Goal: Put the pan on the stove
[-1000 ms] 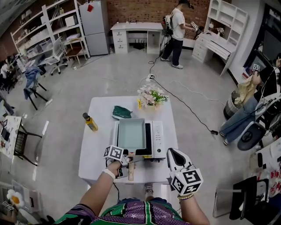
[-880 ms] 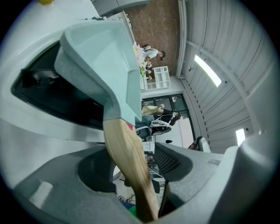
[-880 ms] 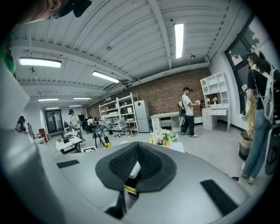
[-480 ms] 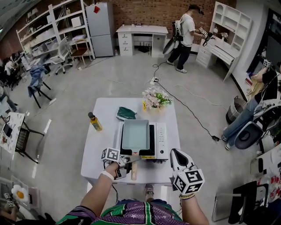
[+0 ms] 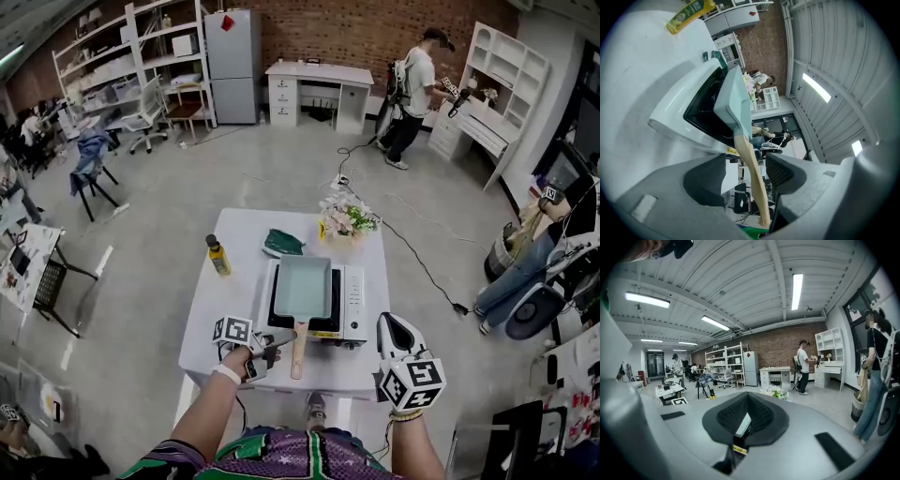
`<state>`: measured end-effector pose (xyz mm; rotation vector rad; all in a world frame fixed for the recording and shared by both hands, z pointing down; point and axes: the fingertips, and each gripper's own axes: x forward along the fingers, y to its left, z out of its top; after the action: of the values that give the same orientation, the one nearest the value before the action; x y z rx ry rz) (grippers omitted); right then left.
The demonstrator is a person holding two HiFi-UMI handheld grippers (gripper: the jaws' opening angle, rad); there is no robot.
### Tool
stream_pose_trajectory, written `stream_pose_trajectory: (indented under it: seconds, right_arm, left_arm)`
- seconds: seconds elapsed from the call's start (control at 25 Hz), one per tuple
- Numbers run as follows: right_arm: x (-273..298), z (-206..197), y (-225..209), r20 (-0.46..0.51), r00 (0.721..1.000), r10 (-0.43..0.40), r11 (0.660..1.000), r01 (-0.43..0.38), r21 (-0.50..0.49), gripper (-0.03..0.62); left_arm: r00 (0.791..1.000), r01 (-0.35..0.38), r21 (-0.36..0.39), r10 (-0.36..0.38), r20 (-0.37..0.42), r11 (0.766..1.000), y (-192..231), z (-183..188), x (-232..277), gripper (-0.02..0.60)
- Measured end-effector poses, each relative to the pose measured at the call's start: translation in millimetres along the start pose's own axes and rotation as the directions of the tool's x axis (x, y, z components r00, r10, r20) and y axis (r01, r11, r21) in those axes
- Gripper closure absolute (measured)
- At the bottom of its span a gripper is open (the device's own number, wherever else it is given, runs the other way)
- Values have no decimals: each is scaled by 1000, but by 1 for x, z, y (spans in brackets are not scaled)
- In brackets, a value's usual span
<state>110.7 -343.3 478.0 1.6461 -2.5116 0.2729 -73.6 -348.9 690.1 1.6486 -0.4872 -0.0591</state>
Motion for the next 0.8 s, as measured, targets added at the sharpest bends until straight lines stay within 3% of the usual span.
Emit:
stream_pose_trajectory:
  seconds: [0.48,0.8]
  right_arm:
    - [-12,16,47,19,1000,20,1000,-19,-24,592]
    - [-27,11,90,17,999,28,1000,-28,-13,592]
  left_arm:
    - [995,10,20,-12,99,1000,-2,-15,-60,328]
    - [989,-41,104,26,144,994,-12,-26,-105,328]
